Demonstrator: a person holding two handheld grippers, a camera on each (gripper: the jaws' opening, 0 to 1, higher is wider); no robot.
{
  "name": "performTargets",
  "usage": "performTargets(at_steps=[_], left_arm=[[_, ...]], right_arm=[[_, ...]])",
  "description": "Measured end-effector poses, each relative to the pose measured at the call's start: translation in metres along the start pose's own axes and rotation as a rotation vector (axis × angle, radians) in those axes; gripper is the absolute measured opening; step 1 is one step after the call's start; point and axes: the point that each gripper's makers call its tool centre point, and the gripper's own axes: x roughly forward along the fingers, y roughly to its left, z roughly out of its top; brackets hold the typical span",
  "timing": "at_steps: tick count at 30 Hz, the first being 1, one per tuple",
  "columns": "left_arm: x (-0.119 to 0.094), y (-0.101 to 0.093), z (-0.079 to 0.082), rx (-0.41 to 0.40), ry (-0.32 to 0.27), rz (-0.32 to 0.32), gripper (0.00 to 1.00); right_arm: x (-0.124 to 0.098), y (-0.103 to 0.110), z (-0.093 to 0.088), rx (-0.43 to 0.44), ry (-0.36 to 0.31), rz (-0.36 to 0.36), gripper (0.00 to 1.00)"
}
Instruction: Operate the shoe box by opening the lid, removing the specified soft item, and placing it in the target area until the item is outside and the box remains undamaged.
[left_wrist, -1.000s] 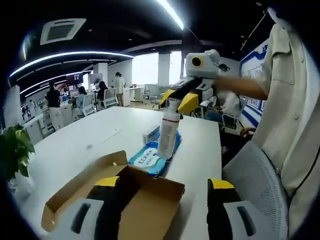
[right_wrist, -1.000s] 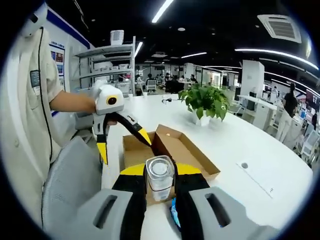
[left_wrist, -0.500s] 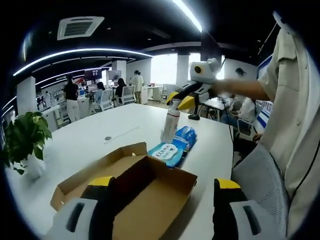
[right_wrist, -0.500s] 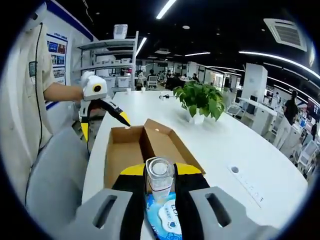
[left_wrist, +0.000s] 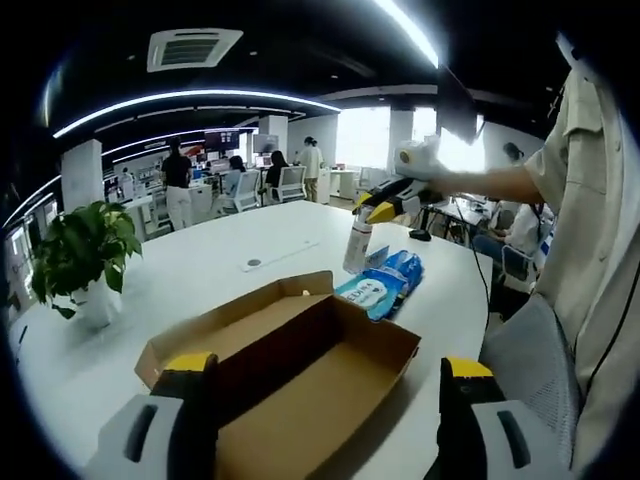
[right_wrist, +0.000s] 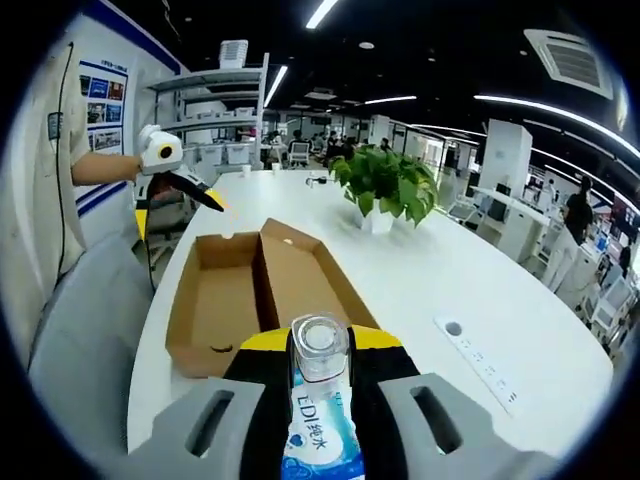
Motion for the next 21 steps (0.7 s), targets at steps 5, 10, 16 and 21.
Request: performTargets(at_steps=[5, 10, 16, 21], left_arm=[[-0.007, 0.003, -0.005, -0.014, 0.009, 0.034, 0.98], [-0.014, 0.007, -0.011, -0.016, 0.028, 0.069, 1.0], [-0.021, 0.01, -0.015, -0.029, 0.035, 0.101, 1.0], [-0.024, 0.012, -0.02, -0.048, 0.05, 0.116, 1.0]], right_arm=[[0.004, -0.012, -0.008, 0.002, 0.008, -0.008, 0.18], [0.012, -0.024, -0.021, -0.002, 0.034, -0.004, 0.18], [0.022, -0.03, -0.033, -0.002, 0.063, 0.013, 0.18], [0.03, -0.033, -0.045, 0.0, 0.082, 0.02, 0.18]])
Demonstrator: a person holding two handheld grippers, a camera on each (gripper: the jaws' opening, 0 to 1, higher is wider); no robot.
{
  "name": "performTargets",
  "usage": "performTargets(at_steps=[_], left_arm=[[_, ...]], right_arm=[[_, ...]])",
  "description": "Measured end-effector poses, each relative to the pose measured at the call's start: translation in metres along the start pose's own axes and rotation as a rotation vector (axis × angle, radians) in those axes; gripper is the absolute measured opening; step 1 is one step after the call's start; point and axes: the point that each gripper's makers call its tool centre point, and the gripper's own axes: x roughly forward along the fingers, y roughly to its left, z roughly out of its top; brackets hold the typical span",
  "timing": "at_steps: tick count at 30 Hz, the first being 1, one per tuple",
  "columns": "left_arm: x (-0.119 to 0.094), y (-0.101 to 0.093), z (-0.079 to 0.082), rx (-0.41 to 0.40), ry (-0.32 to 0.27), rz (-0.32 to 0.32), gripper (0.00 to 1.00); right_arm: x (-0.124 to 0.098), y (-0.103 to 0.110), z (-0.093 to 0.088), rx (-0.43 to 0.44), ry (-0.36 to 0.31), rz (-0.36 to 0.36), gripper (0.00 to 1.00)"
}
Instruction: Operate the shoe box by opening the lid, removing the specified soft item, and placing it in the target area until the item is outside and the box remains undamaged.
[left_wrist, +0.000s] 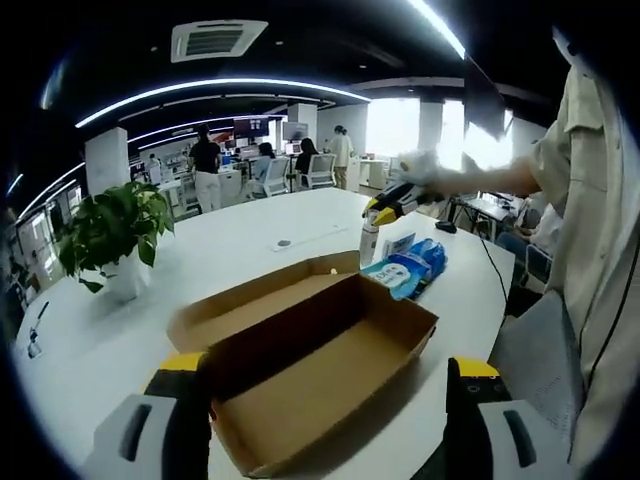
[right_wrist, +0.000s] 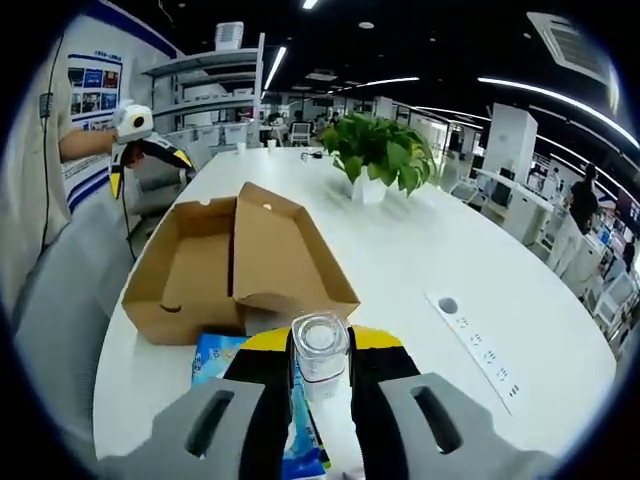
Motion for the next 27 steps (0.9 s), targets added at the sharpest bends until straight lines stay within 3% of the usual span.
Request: performTargets(at_steps=[18, 27], left_arm=[[-0.003, 0.006, -0.016, -0.025, 0.043, 0.041, 1.0], [-0.006, 0.007, -0.02, -0.035, 0.051, 0.051, 1.0]], right_arm=[[0.014, -0.009, -0.032, -0.006, 0.055, -0.016, 0.18], [0.01, -0.009, -0.033, 0.015, 0.054, -0.019, 0.18]])
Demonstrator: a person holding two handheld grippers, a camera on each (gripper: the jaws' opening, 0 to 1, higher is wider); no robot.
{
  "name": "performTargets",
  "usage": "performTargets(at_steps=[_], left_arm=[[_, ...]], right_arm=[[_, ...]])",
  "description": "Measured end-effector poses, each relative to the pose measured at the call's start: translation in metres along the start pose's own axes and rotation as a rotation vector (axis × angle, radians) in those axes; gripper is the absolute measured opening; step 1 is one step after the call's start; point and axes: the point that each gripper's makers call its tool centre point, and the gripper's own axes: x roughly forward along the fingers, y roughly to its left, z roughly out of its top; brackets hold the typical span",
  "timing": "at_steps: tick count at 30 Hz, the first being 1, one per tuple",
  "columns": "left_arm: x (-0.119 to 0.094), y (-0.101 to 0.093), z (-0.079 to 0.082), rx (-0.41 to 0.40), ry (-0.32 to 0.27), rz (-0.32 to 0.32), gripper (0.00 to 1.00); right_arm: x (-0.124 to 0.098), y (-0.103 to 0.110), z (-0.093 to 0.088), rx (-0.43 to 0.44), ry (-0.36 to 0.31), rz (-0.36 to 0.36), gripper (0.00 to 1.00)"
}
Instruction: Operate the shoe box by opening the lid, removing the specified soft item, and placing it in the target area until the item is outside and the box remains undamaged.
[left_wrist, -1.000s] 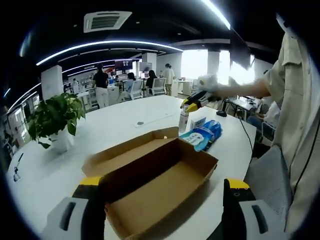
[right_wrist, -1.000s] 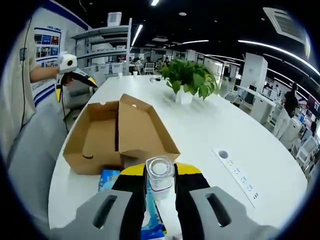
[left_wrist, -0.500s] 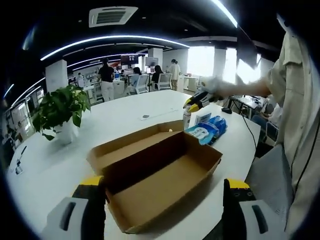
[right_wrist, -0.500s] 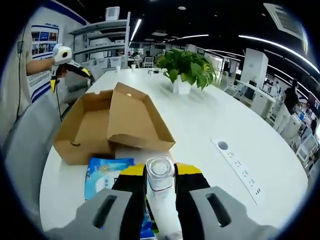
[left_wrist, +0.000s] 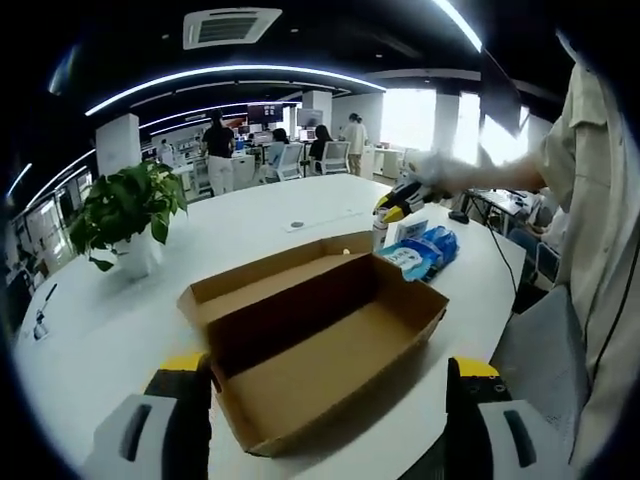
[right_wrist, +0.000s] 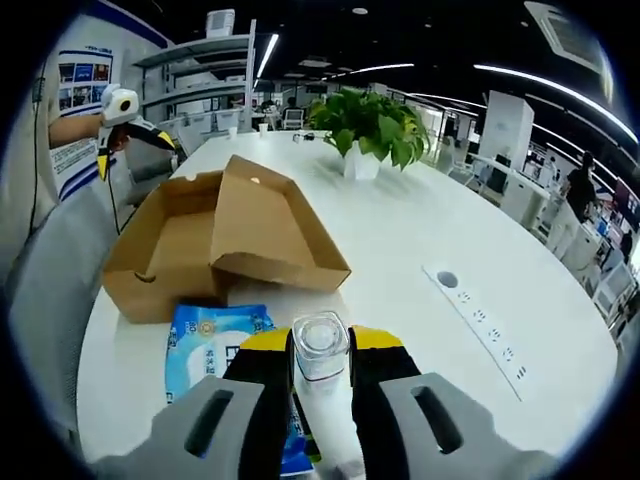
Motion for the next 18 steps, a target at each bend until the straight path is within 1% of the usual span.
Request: performTargets(at_steps=[11, 18], left_arm=[[0.0006, -0.0005, -0.0026, 0.0, 0.008, -0.001, 0.99], [-0.0001, 0.003, -0.0056, -0.005, 0.017, 0.009, 0.99]], right_arm=[[-0.0017, 0.0023, -0.0012, -0.006, 0.019, -0.004, 0.19], [-0.0013, 0.0043, -0.0016, -0.011, 0.02, 0.004, 0.19]])
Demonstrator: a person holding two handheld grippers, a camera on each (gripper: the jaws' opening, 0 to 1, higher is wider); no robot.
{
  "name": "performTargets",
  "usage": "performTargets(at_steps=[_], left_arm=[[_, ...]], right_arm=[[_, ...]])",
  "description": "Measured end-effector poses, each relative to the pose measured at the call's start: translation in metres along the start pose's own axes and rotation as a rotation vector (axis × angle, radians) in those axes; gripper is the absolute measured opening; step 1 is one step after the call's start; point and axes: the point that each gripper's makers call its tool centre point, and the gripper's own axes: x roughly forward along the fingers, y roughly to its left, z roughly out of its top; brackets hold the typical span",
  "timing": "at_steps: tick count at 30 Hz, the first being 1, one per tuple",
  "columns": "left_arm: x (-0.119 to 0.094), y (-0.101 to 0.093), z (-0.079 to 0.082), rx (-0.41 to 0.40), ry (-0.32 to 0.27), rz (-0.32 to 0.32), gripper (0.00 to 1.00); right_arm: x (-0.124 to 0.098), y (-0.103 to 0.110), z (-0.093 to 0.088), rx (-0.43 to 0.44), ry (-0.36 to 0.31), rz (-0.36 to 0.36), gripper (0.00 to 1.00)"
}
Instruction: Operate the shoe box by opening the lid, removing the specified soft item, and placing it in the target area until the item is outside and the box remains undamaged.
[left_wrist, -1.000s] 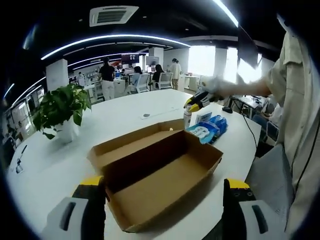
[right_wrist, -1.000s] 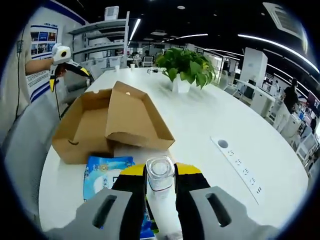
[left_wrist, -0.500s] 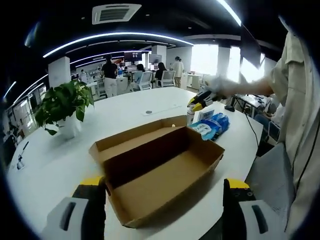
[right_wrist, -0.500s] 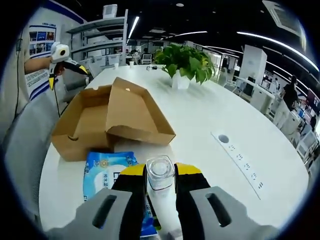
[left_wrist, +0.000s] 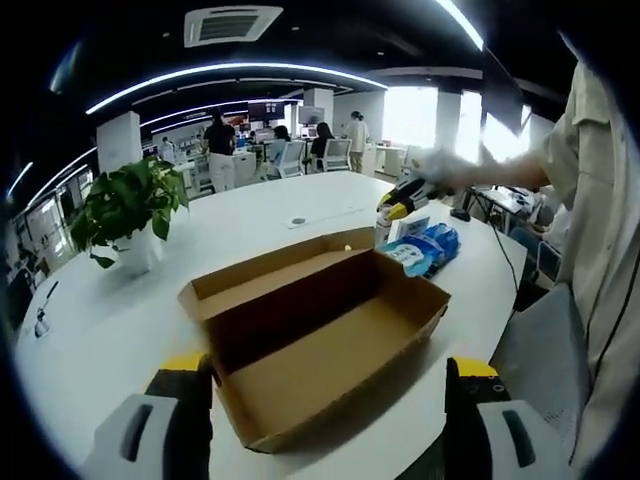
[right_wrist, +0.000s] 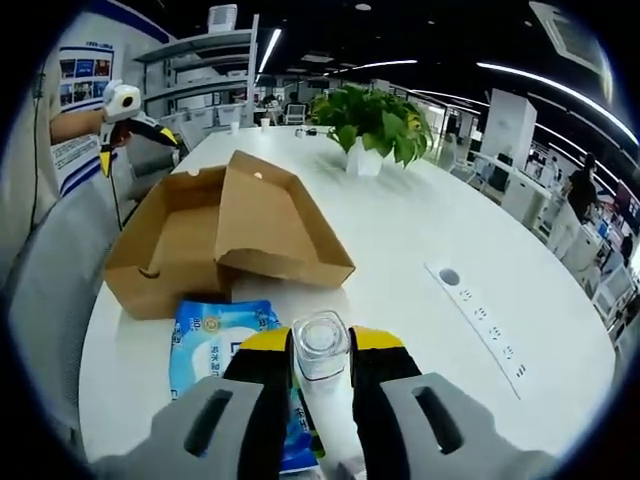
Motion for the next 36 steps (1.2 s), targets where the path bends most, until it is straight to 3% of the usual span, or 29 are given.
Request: performTargets(at_steps=[9, 21, 26, 36], left_arm=[[0.0, 0.012, -0.007, -0.01, 0.024, 0.053, 0.91], [-0.004, 0.02, -0.016, -0.027, 0.039, 0.092, 0.83], [-0.003, 0.021, -0.018, -0.031, 0.042, 0.097, 0.83], [-0.005, 0.023, -0.022, -0.041, 0.049, 0.11, 0.82]], right_arm=[[-0.002, -0.004, -0.001, -0.005, 0.004, -0.015, 0.25], [-0.005, -0.007, 0.003, -0.013, 0.01, -0.03, 0.22], [-0.007, -0.007, 0.005, -0.011, 0.011, -0.025, 0.17], [-0.007, 0.0, 0.003, -0.094, 0.037, 0.08, 0.17]])
